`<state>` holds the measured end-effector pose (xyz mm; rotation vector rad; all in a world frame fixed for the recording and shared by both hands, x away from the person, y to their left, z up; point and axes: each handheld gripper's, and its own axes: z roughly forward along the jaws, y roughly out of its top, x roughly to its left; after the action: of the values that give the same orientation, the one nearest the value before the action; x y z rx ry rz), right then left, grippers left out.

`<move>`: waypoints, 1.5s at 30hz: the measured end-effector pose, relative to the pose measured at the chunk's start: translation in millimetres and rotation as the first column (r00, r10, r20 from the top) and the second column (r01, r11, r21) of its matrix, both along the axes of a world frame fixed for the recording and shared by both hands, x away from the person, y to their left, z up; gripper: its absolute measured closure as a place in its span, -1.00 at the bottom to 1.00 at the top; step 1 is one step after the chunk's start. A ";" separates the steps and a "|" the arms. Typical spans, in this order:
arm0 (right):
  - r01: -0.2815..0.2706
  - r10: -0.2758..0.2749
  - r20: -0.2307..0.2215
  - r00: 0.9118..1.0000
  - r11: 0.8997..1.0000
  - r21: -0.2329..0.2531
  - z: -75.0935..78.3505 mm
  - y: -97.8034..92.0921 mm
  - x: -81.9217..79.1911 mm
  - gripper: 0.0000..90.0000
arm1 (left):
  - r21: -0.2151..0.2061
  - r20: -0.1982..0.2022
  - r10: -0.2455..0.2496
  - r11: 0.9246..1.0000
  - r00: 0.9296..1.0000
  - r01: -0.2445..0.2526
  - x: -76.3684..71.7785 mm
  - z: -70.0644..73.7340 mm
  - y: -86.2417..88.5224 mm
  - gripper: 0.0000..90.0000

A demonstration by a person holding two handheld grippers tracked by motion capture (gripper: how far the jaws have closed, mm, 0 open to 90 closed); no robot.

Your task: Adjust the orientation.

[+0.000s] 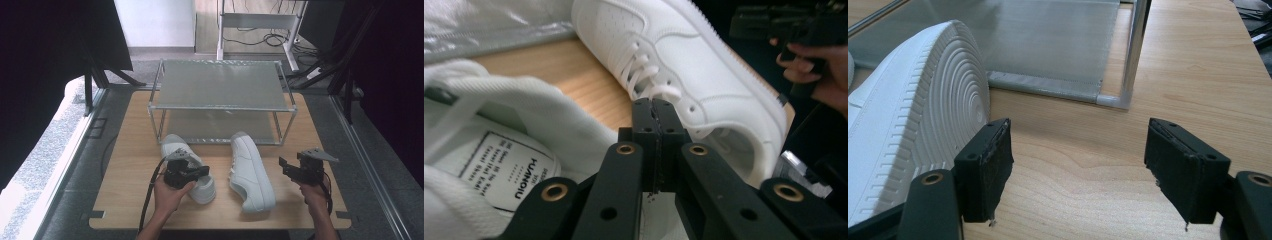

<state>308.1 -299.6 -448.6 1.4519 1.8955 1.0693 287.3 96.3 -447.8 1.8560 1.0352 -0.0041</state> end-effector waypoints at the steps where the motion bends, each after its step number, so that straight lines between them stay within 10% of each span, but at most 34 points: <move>1: 0.001 -0.001 0.000 1.000 1.000 -0.001 -0.2 0.1 0.1 -0.38 | 0.009 -0.005 -0.002 1.000 1.000 0.002 0.1 -1.7 -1.2 1.00; 11: -0.002 0.002 -0.010 1.000 1.000 -0.004 -2.8 0.7 0.7 -0.38 | 0.065 -0.067 0.019 0.998 0.998 -0.014 -5.8 -24.8 1.9 1.00; 45: 0.028 -0.029 0.012 1.000 0.999 0.021 -2.8 -4.1 -0.9 -0.34 | 0.083 -0.141 0.053 0.996 0.989 -0.042 -20.9 -22.4 44.8 1.00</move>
<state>307.1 -303.6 -451.4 1.4759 1.8551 1.0850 266.4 141.1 -470.2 1.9247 1.1937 -0.0697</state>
